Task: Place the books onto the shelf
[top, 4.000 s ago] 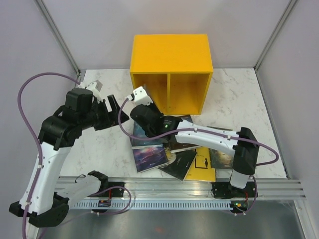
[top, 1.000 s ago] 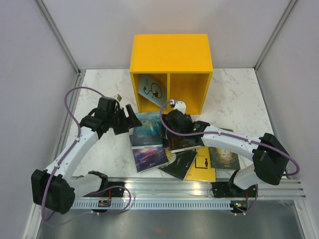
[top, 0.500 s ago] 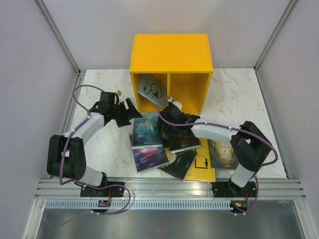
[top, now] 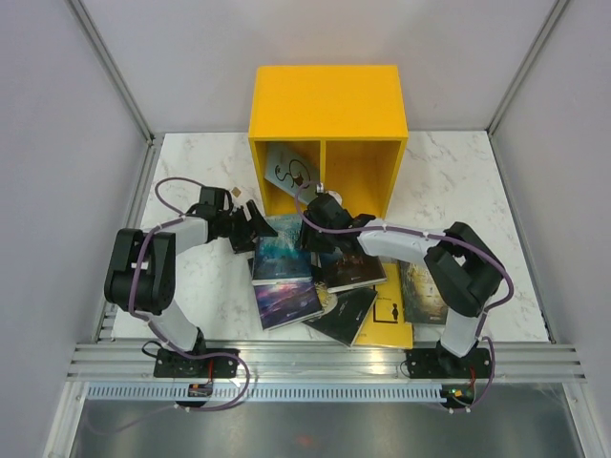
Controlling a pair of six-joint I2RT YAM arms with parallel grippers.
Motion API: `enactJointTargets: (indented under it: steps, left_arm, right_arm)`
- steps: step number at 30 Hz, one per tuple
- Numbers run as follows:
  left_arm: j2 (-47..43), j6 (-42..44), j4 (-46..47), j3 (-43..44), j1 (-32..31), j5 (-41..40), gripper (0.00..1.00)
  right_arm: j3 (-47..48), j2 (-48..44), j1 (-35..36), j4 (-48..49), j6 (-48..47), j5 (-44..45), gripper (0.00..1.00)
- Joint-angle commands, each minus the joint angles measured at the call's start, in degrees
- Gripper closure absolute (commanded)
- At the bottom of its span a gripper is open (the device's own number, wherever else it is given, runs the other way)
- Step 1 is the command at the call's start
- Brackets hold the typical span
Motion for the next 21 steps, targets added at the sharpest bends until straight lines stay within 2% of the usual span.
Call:
enactJointTargets:
  steps: [1,8,13,18,21]
  left_arm:
    - [1.8,0.3,7.6,-2.3,0.1,8.7,0.18]
    - [-0.2,-4.9,20.5,-7.6,0.1,20.8,0.19]
    - [-5.1,-10.7,27.2,-10.1,0.1,24.0,0.23]
    - [-9.2,-19.1,38.0,-11.6,0.0,27.1,0.31]
    - [-11.3,-22.7,40.3,-11.9,-0.1,27.6,0.37]
  right_arm:
    - [0.2,2.7,-0.4,-2.8,-1.5,-0.5,0.50]
    - [-0.4,4.5,-0.4,-2.6,-2.0,-1.6,0.57]
    - [-1.2,4.2,-0.5,-2.1,-2.4,-1.8,0.58]
    - [-2.7,3.6,-0.4,-0.9,-2.3,-3.2,0.61]
    - [-4.1,2.4,-0.5,-0.2,-1.9,-3.4,0.61]
